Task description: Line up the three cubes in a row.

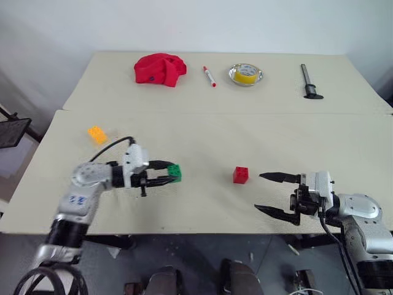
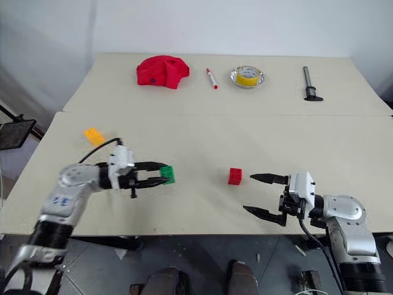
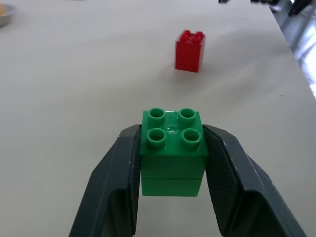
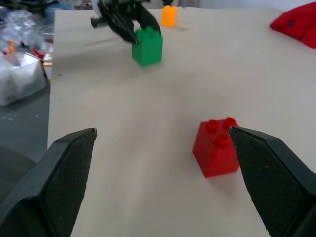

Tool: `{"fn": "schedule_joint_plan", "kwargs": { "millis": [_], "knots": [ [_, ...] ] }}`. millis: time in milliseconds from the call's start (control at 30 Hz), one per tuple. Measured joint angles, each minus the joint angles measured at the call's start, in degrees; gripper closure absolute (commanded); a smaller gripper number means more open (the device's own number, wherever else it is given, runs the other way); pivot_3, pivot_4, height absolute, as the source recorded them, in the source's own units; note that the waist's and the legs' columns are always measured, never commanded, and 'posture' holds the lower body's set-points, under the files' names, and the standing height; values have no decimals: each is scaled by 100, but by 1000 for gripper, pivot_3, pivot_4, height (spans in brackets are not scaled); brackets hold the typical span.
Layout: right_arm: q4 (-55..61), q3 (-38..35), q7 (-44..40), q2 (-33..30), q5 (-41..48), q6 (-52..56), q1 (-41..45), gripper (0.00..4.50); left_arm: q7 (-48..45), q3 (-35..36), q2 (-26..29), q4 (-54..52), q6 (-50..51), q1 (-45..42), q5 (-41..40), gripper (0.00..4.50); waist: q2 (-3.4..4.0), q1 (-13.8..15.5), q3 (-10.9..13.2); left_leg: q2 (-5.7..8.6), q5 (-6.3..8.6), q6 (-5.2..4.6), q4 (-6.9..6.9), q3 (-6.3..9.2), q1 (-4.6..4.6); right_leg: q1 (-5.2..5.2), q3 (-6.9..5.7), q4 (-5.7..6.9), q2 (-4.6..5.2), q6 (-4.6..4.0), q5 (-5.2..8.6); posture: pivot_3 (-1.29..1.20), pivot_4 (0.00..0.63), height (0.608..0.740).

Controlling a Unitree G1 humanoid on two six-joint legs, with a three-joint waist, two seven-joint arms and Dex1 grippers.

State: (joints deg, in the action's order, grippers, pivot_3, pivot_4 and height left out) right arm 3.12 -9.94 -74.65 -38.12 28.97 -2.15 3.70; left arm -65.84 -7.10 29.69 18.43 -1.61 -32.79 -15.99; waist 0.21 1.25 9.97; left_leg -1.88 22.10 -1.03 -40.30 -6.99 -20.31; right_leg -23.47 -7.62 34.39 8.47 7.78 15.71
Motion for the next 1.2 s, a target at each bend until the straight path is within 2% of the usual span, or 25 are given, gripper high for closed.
{"fn": "schedule_joint_plan", "kwargs": {
  "millis": [133,333,533,633,767,867,967,1033,1100,1200],
  "knots": [
    [424,-80,211,-34,72,152,-352,0,-206,-231,-615,1159,-653,-693,265,3032,-7,-29,4,0,0,0,10,2,1,-3,-4,1,0,3,-2,0,150,740],
    [817,-178,463,-35,133,237,-632,0,-629,-312,-904,2088,-1164,-1058,419,3032,-13,-39,7,0,-1,-4,5,5,0,0,-2,-4,1,5,-3,0,150,740],
    [873,-137,599,-22,132,236,-623,0,-730,-308,-982,2366,-1193,-1178,527,1066,-15,5,9,0,-1,-8,1,8,-3,2,-2,-9,2,7,-4,0,150,740],
    [824,41,607,60,130,229,-423,0,-591,-85,-999,2128,-958,-1070,390,154,-18,0,10,0,-1,-9,0,10,-4,1,-3,-9,2,7,-4,0,150,740],
    [767,273,598,174,140,240,-79,0,-334,518,-609,657,-439,-361,-144,154,-17,-106,10,-5,-1,-8,6,18,0,-3,-4,5,3,7,-4,0,150,740],
    [663,393,676,366,126,227,282,0,150,1313,-51,-857,407,902,-749,68,-17,-239,11,-14,1,-4,18,57,13,-4,-1,16,3,7,-4,0,150,740],
    [520,522,774,523,74,221,600,0,914,2057,52,-1934,1022,2064,-1084,68,-17,-265,11,-12,1,-4,13,78,11,-1,-3,21,11,8,-4,0,150,740],
    [474,603,863,682,70,233,843,0,1622,2635,-141,-2456,1120,2815,-1122,68,-17,-238,11,-10,1,-4,8,83,10,4,-1,21,15,9,-5,0,150,740],
    [404,712,969,836,69,254,1080,0,2562,3349,-673,-2782,1085,3407,-1173,68,-17,-193,11,-23,2,-5,2,88,10,9,1,17,17,9,-5,0,150,740],
    [296,827,1099,977,16,312,1268,0,3688,4036,-1265,-2943,864,4056,-1034,68,-18,-118,10,-7,3,-6,0,87,10,9,2,17,18,9,-5,0,150,740]
  ]
}}
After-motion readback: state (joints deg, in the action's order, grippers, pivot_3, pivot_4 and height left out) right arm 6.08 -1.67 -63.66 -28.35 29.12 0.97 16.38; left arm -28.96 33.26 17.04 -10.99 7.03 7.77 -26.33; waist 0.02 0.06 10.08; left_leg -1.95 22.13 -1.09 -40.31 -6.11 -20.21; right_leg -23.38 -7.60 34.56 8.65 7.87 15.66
